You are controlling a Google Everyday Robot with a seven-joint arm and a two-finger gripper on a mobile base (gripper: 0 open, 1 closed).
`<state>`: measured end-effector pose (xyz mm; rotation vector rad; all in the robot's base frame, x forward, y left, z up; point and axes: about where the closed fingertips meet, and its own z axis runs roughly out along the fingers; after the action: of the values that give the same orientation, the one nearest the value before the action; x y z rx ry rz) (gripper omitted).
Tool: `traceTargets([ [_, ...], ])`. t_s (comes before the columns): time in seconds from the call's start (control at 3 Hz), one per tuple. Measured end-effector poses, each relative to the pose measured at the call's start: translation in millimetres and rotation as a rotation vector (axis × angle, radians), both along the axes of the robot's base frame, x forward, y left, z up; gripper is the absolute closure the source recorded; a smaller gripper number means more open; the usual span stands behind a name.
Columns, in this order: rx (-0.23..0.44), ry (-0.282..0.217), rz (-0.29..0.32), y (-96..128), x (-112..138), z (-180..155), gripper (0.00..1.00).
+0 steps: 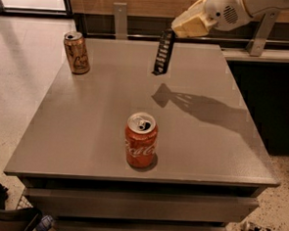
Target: Move rxbar chocolate near orange can
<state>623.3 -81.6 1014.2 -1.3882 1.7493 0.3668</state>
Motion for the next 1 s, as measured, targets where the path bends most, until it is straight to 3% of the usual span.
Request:
traceTargets([
  [1.0, 0.034, 0.131, 0.176, 120.4, 15.0, -46.2, 1.00],
])
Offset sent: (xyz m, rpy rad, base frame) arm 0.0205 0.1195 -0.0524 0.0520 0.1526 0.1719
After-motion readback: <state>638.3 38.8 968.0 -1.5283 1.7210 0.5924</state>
